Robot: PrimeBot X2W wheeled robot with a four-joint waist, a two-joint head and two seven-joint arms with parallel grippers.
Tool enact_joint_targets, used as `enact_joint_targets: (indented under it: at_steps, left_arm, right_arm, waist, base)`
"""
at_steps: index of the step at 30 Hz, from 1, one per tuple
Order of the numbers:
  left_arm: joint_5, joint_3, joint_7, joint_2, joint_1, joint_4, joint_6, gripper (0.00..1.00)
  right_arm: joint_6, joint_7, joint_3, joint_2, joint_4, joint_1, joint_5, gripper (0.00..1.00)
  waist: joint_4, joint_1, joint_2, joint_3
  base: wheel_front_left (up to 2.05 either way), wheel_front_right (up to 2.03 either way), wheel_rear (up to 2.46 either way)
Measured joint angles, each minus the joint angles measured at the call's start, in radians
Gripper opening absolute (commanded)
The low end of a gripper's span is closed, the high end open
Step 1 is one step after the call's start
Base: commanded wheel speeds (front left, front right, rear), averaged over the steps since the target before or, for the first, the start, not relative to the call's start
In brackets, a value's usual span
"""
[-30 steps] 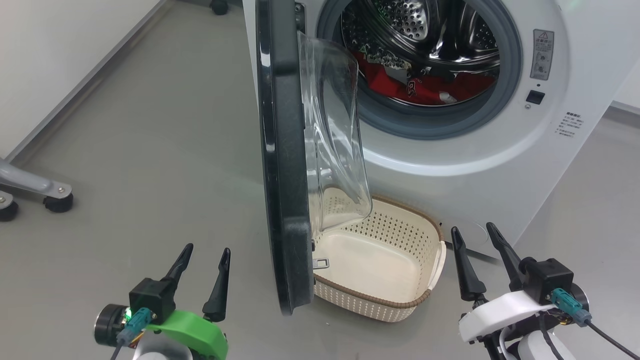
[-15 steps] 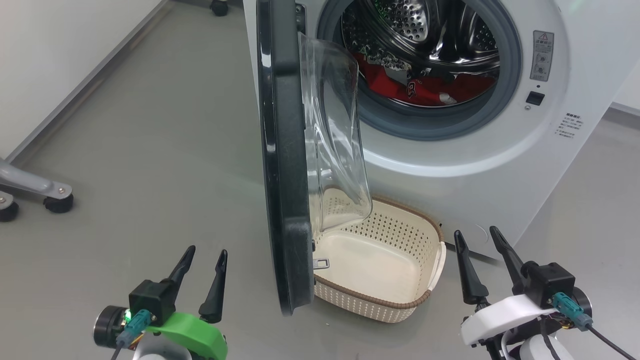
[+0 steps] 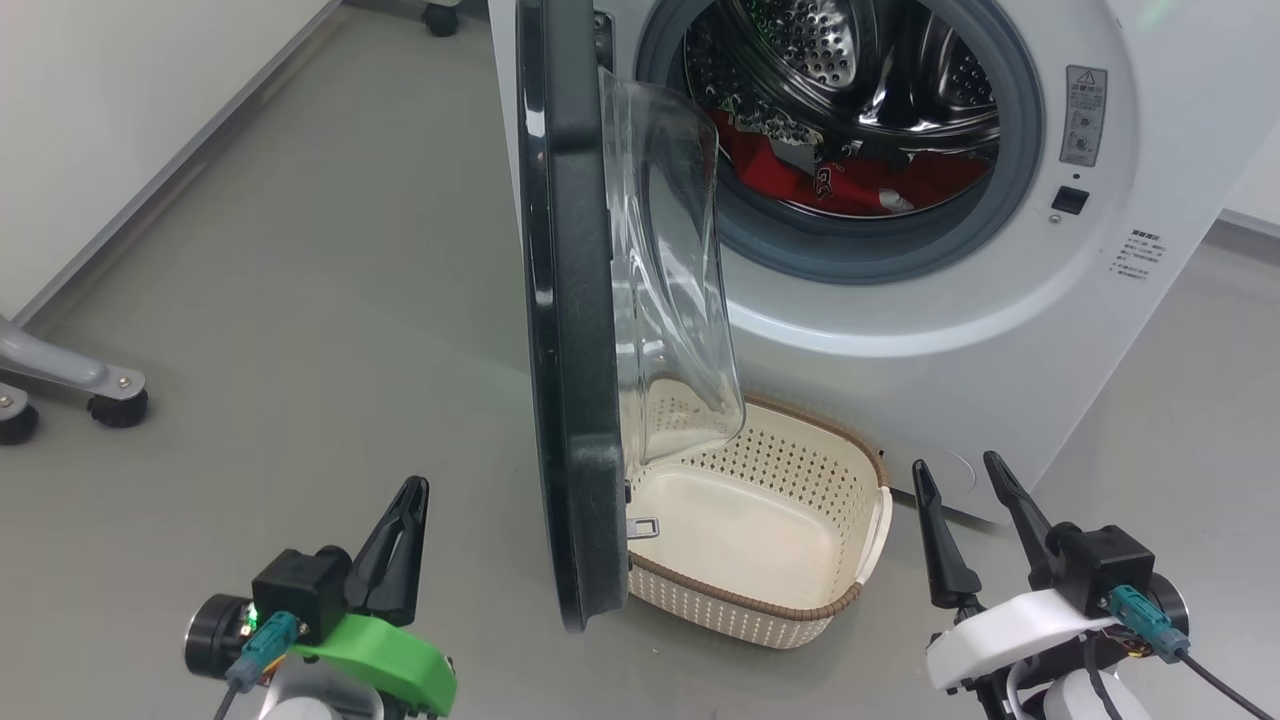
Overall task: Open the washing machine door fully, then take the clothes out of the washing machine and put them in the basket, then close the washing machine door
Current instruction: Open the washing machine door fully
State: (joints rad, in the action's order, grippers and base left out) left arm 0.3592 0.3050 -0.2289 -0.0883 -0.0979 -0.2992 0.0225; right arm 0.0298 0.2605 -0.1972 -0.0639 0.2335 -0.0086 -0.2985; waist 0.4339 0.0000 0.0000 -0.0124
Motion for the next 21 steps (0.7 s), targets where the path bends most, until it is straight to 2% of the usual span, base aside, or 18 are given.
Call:
enact_joint_targets:
  at_steps: [6,14,18,21]
  left_arm:
    - [-0.018,-0.008,-0.011,-0.009,-0.026,0.097,-0.008,0.00]
    - [-0.070,-0.011,-0.023,-0.016,-0.113,0.307,-0.008,0.00]
    - [-0.096,0.012,-0.028,-0.014,-0.140,0.414,-0.007,0.00]
    - [-0.115,0.053,-0.028,-0.012,-0.150,0.473,0.015,0.00]
  right_arm:
    - [0.004,0.000,0.010,0.003,0.000,0.003,0.010,1.00]
    - [0.014,0.000,0.022,0.008,0.002,0.014,0.020,1.00]
    - [0.022,0.000,0.025,0.011,0.002,0.015,0.029,1.00]
    - [0.024,0.000,0.026,0.015,0.003,0.015,0.030,1.00]
  waist:
    - [0.002,0.0000,0.0000,0.000]
    - [0.005,0.0000,0.0000,-0.002]
    - [0.004,0.0000,0.0000,-0.005]
    - [0.003,0.0000,0.0000,-0.006]
  base:
    - [0.00,0.00,0.00]
    - [0.00,0.00,0.00]
    - [0.00,0.00,0.00]
    - [0.00,0.00,0.00]
